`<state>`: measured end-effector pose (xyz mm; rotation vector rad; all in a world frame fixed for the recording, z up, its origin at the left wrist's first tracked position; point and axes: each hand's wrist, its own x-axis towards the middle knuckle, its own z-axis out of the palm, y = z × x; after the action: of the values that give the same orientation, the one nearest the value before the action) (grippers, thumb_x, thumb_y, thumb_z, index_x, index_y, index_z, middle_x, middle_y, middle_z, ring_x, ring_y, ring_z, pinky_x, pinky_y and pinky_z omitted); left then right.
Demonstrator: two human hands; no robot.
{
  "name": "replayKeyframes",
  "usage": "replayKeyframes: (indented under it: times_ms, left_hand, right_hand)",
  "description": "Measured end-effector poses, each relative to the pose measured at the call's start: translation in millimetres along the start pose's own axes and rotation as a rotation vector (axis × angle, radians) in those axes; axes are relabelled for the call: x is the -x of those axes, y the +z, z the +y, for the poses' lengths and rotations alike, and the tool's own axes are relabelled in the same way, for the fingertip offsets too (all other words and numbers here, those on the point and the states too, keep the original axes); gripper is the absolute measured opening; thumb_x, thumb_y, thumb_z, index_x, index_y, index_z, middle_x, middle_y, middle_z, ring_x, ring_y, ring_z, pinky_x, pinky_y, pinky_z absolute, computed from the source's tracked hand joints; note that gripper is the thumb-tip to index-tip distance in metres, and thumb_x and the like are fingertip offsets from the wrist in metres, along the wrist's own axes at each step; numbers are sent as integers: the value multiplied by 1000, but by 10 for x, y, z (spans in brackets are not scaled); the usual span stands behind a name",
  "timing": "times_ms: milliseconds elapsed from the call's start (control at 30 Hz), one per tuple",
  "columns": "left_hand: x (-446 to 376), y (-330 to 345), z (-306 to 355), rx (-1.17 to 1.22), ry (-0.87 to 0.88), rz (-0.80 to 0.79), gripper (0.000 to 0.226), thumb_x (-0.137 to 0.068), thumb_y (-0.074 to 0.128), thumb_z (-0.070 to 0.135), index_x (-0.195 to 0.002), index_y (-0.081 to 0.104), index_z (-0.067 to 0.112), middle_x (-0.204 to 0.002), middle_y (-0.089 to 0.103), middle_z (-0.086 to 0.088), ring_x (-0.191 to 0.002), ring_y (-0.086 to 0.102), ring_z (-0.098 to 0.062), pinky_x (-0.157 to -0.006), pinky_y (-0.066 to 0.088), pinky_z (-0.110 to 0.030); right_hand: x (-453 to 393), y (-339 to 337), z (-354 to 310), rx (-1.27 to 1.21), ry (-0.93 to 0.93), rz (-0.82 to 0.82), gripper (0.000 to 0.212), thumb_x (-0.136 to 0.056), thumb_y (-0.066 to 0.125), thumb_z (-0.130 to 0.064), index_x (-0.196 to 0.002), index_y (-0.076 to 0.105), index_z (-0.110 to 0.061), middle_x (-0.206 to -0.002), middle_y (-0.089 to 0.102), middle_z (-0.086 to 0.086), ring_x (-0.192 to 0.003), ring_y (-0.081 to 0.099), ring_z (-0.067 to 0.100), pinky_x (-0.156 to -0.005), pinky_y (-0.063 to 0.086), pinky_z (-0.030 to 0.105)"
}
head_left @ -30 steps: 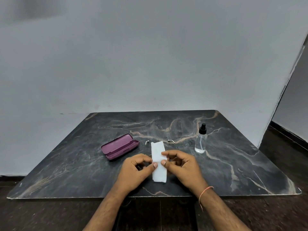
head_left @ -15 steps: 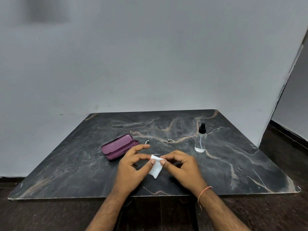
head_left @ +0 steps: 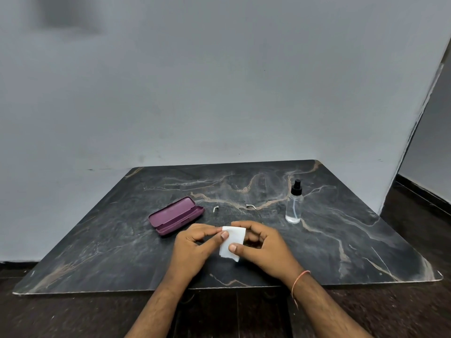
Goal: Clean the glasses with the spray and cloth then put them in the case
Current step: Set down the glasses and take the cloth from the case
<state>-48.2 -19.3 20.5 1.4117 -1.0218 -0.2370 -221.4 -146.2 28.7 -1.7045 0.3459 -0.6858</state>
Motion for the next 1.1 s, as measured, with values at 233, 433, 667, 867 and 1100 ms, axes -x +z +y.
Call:
replayKeyframes:
  times_ms: [233,433,667,867,1100]
  left_hand:
    - [-12,28,-10,22,-68,17,13,-82,88,29,-94,91,28,-97,87,7,-96,82,-15,-89,64,-36]
    - [-5,24,23,60,-123,-16,24,-88,84,45,-108,81,31,-93,86,-3,-95,82,-25,-90,63,-39]
    - [1,22,25,-57,-151,-118,4,-92,87,26,-96,89,28,-88,86,4,-80,77,-4,-78,60,-31]
    - [5,47,18,-107,-103,-99,11,-96,83,26,-86,89,26,-86,86,7,-82,80,-9,-80,59,-24]
    - [-124,-43,-124,-290,-183,271,24,-103,71,13,-104,79,35,-104,75,8,-82,69,-15,-71,48,-3]
  right_hand:
    - [-31,-10,44,-40,50,-29,31,-91,80,-5,-122,76,-7,-107,83,9,-104,80,27,-95,63,41]
    - [-47,-17,54,-98,50,-4,33,-92,80,-5,-123,77,-14,-106,83,11,-103,79,32,-95,63,43]
    - [-51,-18,69,-66,19,13,28,-89,84,-21,-117,80,-25,-100,82,16,-90,77,35,-91,61,52]
    - [-72,-25,92,-114,-17,111,17,-93,80,-9,-108,82,-16,-100,82,15,-86,77,27,-83,61,39]
    - [-107,-104,122,-292,13,448,9,-96,74,-7,-103,79,-9,-84,78,3,-75,70,12,-60,56,24]
